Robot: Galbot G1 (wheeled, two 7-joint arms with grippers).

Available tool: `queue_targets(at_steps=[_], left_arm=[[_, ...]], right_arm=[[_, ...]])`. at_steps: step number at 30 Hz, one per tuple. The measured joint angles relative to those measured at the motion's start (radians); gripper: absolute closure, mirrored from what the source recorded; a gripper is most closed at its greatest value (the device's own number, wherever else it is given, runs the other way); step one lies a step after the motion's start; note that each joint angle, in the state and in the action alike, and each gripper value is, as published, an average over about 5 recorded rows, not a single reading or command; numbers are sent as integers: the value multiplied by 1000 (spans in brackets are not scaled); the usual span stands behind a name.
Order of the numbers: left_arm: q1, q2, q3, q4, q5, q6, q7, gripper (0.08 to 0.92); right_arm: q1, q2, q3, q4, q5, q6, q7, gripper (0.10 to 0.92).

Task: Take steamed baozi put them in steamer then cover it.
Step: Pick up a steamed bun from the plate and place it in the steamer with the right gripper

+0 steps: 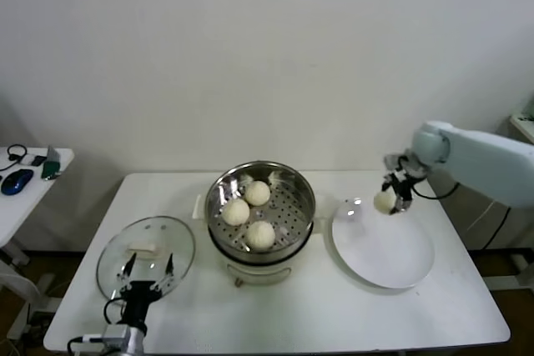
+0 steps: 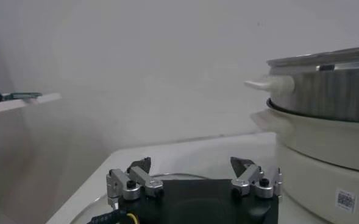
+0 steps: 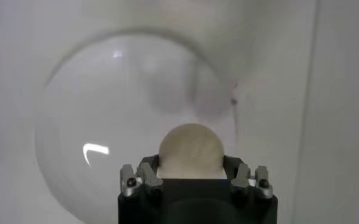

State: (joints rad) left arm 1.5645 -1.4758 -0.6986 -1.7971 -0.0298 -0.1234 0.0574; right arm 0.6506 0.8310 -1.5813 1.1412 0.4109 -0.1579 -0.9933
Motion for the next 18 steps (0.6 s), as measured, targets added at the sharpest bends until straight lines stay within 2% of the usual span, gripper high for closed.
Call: queue_targets(at_steps=[10, 18], left_arm=[[-5, 9, 2, -8, 6, -6, 0, 177], [-11, 10, 0, -13, 6, -7, 0, 177]], right_arm=[[292, 102, -91, 256, 241, -72, 37, 330], [307, 214, -95, 356, 314, -135, 106, 329]])
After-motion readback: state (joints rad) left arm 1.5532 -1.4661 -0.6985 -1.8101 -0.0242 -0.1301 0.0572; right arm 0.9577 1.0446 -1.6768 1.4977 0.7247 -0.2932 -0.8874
